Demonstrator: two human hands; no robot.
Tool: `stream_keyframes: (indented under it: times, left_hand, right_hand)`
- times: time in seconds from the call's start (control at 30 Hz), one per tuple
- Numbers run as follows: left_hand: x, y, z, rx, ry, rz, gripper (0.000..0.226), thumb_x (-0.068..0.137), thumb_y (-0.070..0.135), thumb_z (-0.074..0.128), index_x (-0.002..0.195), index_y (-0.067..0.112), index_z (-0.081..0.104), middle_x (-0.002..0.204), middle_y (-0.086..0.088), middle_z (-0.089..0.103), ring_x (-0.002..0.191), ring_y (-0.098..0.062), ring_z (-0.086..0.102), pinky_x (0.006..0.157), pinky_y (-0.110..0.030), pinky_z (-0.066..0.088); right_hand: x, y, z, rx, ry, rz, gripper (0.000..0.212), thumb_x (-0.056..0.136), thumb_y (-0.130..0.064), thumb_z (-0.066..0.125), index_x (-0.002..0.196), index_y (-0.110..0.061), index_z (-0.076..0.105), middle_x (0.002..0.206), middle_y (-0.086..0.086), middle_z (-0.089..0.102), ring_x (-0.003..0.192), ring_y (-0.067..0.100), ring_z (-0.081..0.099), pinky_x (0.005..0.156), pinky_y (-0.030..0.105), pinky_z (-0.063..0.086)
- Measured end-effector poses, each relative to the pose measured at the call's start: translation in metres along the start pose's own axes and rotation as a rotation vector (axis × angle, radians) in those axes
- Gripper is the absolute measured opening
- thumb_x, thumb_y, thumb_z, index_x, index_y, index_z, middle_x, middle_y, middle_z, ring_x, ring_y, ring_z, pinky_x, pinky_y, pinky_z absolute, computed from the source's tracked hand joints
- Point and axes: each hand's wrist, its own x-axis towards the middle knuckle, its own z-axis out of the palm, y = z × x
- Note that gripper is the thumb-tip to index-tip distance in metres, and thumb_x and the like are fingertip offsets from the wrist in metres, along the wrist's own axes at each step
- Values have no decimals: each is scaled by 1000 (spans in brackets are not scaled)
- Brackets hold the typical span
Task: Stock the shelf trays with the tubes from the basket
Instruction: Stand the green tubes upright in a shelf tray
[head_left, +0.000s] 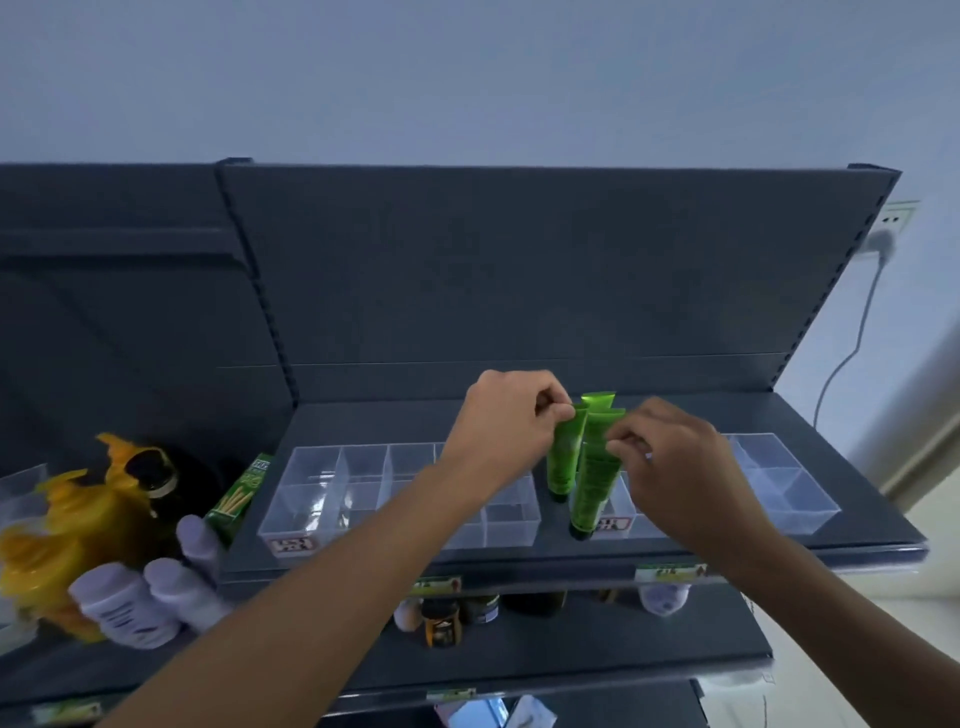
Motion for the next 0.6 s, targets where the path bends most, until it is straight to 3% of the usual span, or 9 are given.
stream_keyframes:
  times: [0.37, 0.6]
  left_hand:
    - [32, 11, 44, -58, 6, -13, 5, 87, 30, 75, 83, 27, 75, 76, 17, 71, 76, 1, 64, 78, -24, 55]
    - [35, 10, 59, -89, 14, -30, 4, 87, 28, 76, 83, 27, 75, 75, 16, 71, 73, 2, 64, 70, -14, 51]
  right_hand:
    - [18, 41, -8, 10, 59, -118, 9, 84, -3, 69, 79, -10, 68, 79, -2, 60, 58, 19, 57, 51, 39, 51]
    - [18, 59, 4, 9, 52, -131, 11, 85, -2, 69, 78, -10, 67, 79, -2, 58, 58, 18, 56, 50, 38, 50]
